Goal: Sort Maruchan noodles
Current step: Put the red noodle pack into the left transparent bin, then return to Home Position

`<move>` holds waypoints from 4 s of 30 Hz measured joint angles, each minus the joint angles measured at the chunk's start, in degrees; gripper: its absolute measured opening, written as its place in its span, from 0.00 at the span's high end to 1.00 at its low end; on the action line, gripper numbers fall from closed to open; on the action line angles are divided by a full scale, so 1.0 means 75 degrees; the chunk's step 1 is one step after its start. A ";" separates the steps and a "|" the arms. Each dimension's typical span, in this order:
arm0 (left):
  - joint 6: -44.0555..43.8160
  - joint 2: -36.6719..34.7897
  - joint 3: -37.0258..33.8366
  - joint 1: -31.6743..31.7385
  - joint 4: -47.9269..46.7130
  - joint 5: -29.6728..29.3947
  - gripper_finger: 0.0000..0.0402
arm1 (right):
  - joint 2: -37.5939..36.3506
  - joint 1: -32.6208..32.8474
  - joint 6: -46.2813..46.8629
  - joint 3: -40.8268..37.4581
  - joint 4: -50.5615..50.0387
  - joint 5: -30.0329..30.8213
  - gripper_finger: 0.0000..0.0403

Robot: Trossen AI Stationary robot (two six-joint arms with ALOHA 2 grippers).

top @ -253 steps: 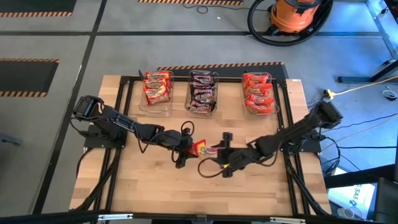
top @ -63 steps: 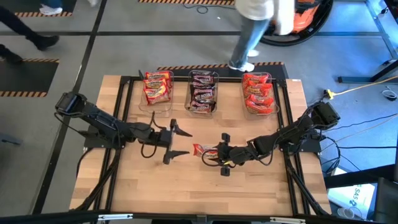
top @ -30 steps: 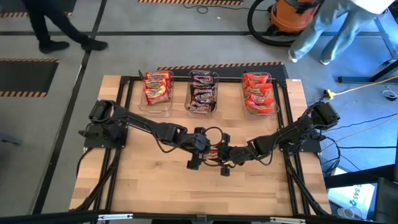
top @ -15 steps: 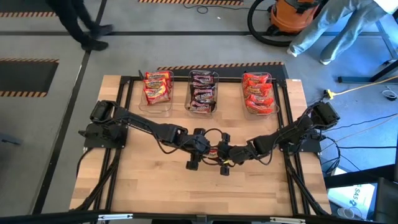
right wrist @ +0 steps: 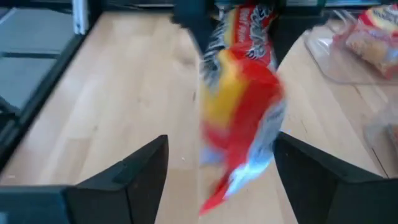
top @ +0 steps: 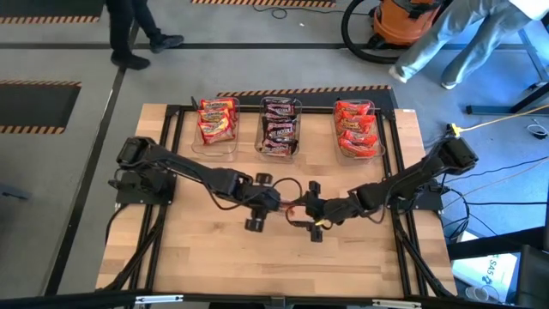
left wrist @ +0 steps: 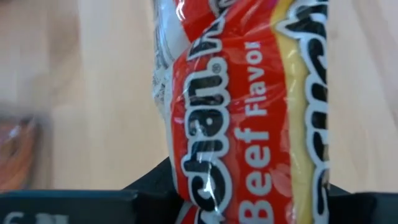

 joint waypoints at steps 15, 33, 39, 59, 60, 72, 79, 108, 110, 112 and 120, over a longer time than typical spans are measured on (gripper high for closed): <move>-0.1355 -0.2267 -0.0018 0.0317 -0.3787 -0.1612 0.67 | -0.0390 0.0839 0.0116 -0.0005 -0.0622 0.0847 0.40; 0.1142 -0.4816 -0.2084 0.4529 -0.3308 -0.2003 0.67 | 0.0101 0.0660 -0.0005 -0.0015 -0.0384 0.0864 0.40; 0.2121 -0.4811 -0.3137 0.5852 -0.1827 -0.0687 0.67 | 0.0101 0.0618 -0.0022 -0.0015 -0.0395 0.0742 0.40; 0.2220 -0.4814 -0.5572 0.7011 0.0658 0.0872 0.66 | 0.0101 0.0621 -0.0028 -0.0015 -0.0371 0.0744 0.40; 0.2236 -0.4818 -0.5594 0.7011 0.0678 0.0902 0.66 | 0.0101 0.0621 -0.0025 -0.0015 -0.0372 0.0742 0.40; 0.0824 -0.4814 -0.5633 0.6990 0.0711 0.0325 0.66 | 0.0101 0.0621 -0.0027 -0.0015 -0.0374 0.0739 0.40; 0.0918 -0.4814 -0.5630 0.6970 0.0702 0.0293 0.60 | 0.0101 0.0621 -0.0028 -0.0015 -0.0374 0.0725 0.40; -0.0737 -0.5299 -0.4246 0.6967 -0.0402 0.0925 0.55 | 0.0101 0.0603 0.0282 -0.0015 -0.0055 0.0923 0.40; -0.0815 -0.5293 -0.4246 0.6931 -0.0118 0.1129 0.55 | 0.0101 0.0510 0.0488 0.0014 0.0249 0.0730 0.40; -0.0694 -0.5305 -0.4246 0.6774 0.0316 0.1794 0.57 | 0.0063 0.0417 0.0542 0.0115 0.0239 0.0482 0.40; -0.0331 -0.5699 -0.4615 0.4725 0.2588 0.3812 0.77 | -0.0967 0.0160 0.0186 0.0128 -0.0138 0.0555 0.53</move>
